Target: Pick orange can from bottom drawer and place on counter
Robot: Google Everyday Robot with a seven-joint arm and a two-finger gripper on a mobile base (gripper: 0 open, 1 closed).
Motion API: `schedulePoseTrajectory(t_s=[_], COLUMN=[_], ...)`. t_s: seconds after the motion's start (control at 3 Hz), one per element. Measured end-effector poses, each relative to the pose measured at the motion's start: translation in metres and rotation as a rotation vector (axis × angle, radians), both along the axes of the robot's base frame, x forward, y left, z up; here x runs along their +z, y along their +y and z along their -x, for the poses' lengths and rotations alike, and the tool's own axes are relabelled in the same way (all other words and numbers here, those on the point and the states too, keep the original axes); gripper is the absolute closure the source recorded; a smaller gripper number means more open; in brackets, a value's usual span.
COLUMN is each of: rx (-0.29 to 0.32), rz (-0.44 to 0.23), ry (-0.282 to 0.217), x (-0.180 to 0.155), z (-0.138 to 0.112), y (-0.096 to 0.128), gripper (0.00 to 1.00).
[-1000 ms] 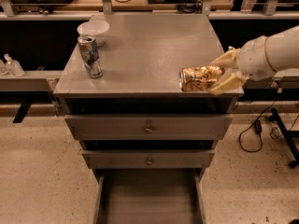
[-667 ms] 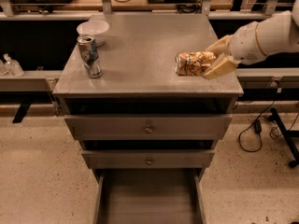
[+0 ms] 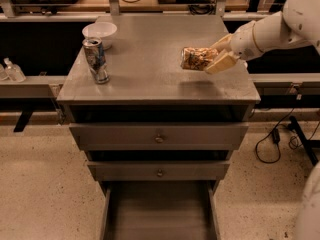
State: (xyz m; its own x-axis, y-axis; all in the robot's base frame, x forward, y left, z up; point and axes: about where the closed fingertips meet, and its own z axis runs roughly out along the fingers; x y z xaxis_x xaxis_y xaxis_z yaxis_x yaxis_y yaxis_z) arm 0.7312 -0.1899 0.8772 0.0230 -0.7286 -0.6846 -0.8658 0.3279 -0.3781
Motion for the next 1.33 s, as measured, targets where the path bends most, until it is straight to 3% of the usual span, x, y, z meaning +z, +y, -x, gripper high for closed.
schedulePoseTrajectory(t_s=[0.33,0.67,1.0,1.33], rx=[-0.005,-0.009,-0.004,-0.001], rz=[-0.020,-0.040,-0.041,-0.042], ry=[0.020,0.038,0.042,0.046], x=[-0.014,-0.029,-0.032,-0.034], z=[-0.019,-0.032,-0.033,-0.034], y=[0.005,0.007,0.011,0.013], gripper=[1.00,0.82,0.51,0.28])
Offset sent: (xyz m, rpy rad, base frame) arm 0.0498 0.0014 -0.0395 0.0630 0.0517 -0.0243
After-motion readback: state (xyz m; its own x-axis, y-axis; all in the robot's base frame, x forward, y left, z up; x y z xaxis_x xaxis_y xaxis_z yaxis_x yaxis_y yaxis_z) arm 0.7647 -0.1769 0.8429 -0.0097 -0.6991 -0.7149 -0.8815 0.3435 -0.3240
